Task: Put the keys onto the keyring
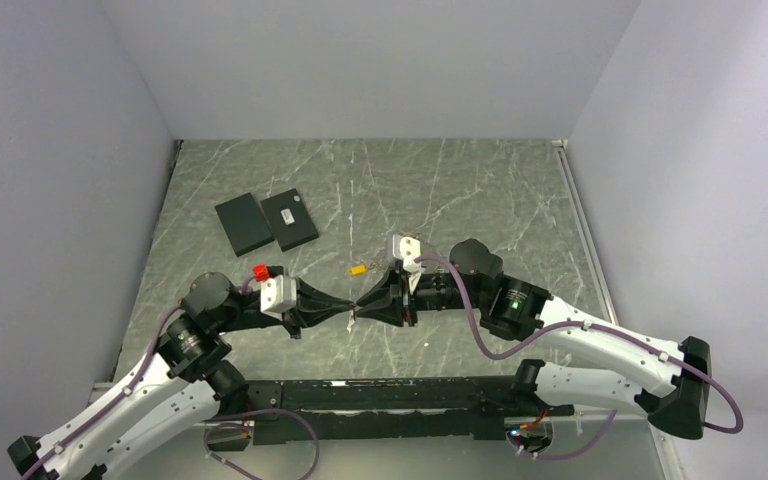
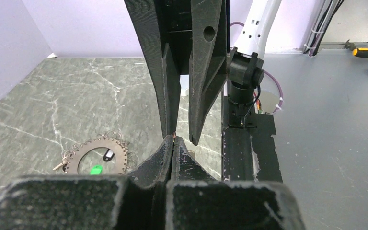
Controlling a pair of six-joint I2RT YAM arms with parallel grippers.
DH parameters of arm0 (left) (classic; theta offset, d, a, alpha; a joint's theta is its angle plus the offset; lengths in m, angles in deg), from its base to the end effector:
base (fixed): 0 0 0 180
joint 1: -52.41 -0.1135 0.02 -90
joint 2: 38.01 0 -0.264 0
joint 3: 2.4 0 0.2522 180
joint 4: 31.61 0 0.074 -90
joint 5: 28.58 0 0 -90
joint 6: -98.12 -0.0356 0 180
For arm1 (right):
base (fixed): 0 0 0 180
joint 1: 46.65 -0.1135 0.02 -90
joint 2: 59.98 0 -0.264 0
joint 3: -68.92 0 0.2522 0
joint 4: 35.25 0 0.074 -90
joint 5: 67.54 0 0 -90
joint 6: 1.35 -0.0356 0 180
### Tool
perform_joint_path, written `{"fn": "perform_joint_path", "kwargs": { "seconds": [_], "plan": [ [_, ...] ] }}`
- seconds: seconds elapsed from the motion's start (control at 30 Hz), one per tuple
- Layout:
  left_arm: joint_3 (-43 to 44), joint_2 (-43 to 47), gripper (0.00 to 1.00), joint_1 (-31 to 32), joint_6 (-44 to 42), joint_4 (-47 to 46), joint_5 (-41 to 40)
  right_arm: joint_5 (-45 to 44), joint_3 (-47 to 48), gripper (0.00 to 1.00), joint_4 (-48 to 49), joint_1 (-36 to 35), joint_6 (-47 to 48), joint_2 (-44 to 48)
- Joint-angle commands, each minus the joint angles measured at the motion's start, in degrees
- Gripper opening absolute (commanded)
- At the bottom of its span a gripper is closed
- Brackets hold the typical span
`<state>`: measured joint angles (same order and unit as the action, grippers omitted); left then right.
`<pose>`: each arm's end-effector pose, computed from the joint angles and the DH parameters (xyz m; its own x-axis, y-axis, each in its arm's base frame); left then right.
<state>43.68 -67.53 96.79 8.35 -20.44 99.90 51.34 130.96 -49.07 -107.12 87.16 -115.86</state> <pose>0.0799 -0.1092 0.3250 0.0632 -0.0662 -0.9958 0.9905 0.1260 0.0545 0.0969 0.2059 0.3451 -0.0916 -0.1155 -0.9891 -0.9958 0.0181 0.0901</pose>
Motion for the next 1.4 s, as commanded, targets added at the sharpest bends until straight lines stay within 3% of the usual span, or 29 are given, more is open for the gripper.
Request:
{"fn": "perform_joint_path", "kwargs": {
  "seconds": [0.0, 0.4, 0.6, 0.8, 0.87, 0.97, 1.0, 1.03, 1.13, 1.37],
  "plan": [
    [0.13, -0.66, 0.0, 0.07, 2.29, -3.91, 1.79, 1.69, 2.88, 0.24, 1.37, -0.34, 0.09, 0.82],
    [-0.26, -1.64, 0.0, 0.03, 2.89, -4.5, 2.3, 2.1, 2.44, 0.19, 2.43, -0.35, -0.7, 0.41],
    [-0.59, -1.83, 0.0, 0.09, 3.19, -5.23, 2.06, 2.77, 2.7, 0.0, 2.04, -0.35, -0.61, -0.15],
    [-0.64, -1.62, 0.01, 0.01, 3.75, -4.83, 0.69, 2.68, 2.06, 0.0, 2.68, -0.35, -0.68, 0.07],
    [-0.64, -1.49, 0.21, 0.05, 4.3, -4.59, -0.86, 1.53, 1.5, 0.0, 3.08, -0.35, -0.93, 0.14],
    [-0.66, -0.96, 0.75, 0.06, 6.86, -3.64, -5.62, -4.18, 0.08, 0.0, 3.58, -0.35, -2.06, -0.12],
    [-0.74, -0.64, 0.87, 0.01, 7.79, -3.09, -7.89, -6.42, -0.29, 0.0, 3.36, -0.35, -2.5, -0.45],
    [-0.73, -0.38, 0.92, 0.04, 8.14, -2.34, -9.18, -8.96, -0.44, 0.0, 2.62, -0.35, -3.15, -0.89],
    [-0.66, -0.66, 0.93, 0.02, 7.73, -1.19, -11.43, -15.79, -0.55, 0.0, 0.37, -0.35, -4.79, -1.84],
    [-2.51, -4.64, 0.76, 0.04, 8.62, -3.3, -18.04, -33.1, -1.16, 0.0, -9.39, -0.06, -8.84, -2.31]
  ]
}}
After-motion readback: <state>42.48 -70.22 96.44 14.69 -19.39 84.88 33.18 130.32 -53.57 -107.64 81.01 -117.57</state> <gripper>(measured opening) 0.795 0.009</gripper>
